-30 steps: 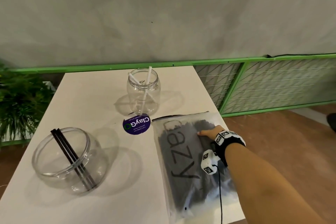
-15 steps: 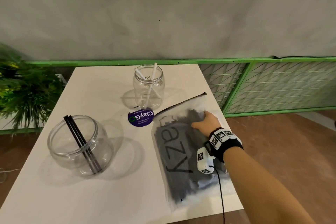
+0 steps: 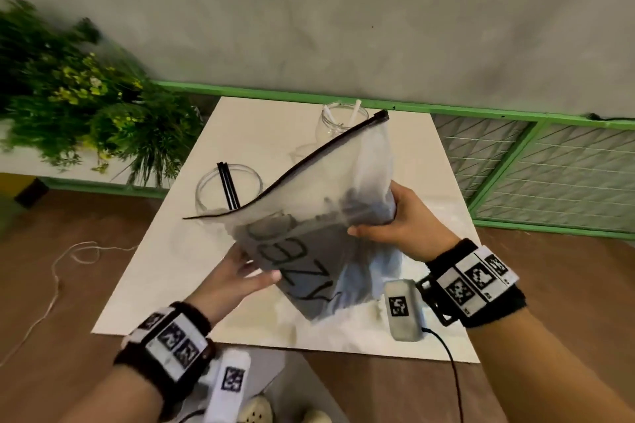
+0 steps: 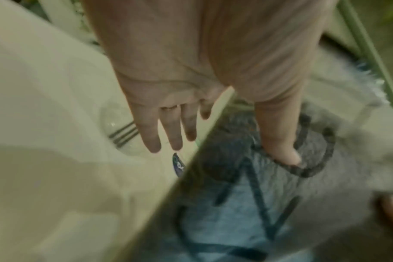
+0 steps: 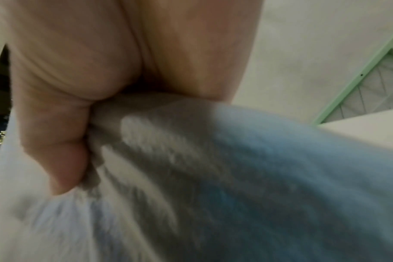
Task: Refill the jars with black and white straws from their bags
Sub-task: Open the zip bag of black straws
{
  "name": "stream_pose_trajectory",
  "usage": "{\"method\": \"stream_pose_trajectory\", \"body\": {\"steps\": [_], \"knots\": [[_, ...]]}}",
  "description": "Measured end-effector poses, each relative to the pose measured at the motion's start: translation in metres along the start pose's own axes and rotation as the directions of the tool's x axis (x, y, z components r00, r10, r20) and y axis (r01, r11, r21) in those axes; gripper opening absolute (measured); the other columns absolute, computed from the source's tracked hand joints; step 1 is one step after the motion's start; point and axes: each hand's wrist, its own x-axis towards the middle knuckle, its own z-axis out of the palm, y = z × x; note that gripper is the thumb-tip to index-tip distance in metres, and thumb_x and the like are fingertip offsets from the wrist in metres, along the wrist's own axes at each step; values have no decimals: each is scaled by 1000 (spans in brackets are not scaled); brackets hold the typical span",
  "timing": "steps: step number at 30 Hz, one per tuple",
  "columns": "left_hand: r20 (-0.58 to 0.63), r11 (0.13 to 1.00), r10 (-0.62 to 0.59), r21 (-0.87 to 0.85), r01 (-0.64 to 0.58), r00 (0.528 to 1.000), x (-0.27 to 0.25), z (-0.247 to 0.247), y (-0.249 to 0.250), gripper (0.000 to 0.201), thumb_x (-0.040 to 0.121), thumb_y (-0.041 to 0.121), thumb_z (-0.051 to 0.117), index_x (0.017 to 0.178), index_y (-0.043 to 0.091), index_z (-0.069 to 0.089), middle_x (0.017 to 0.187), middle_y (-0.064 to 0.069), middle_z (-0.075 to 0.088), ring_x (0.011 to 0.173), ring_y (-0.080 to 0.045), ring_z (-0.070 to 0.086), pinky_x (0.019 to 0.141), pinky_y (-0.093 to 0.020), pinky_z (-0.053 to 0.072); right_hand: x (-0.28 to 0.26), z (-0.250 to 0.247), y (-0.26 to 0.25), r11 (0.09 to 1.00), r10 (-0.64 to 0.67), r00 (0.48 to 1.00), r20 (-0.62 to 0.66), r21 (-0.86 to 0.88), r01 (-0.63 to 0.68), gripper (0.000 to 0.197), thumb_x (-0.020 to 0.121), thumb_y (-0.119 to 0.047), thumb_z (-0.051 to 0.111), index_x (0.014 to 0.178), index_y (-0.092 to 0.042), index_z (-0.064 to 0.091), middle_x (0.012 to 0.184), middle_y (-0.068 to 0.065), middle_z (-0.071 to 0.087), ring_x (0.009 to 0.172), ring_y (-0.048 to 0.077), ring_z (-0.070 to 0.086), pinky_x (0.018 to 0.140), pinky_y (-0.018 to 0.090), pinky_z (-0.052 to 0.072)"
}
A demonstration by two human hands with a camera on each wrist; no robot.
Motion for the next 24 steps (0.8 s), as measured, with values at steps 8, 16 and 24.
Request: {"method": "stream_pose_trajectory", "body": {"steps": [8, 16, 24], "knots": [[-314, 990, 114, -40, -133, 943, 10, -19, 13, 34, 67, 3, 81, 96, 11, 67, 90, 0, 75, 92, -17, 69, 81, -31, 52, 5, 40, 35, 999, -29, 965, -260, 26, 37, 34, 71, 1, 80, 101, 0, 66, 91, -5, 74, 91, 8, 69, 76, 16, 50], [-340, 989, 121, -35, -141, 933, 11, -42, 16, 30, 79, -1, 69, 100, 19, 61, 100, -3, 69, 95, -20, 64, 82, -30, 50, 14, 55, 51, 994, 107, 967, -232, -6, -112, 39, 75, -26, 74, 71, 12, 65, 73, 24, 67, 70, 36, 64, 66, 23, 43], [-331, 960, 275, 40, -278, 903, 7, -48, 37, 21, 83, -4, 63, 95, 12, 67, 83, 8, 73, 83, -6, 65, 75, -21, 49, 26, 55, 42, 996, 87, 978, -190, 14, -86, 11, 81, -7, 73, 90, -12, 72, 79, -13, 73, 82, -2, 67, 74, 13, 47]]}}
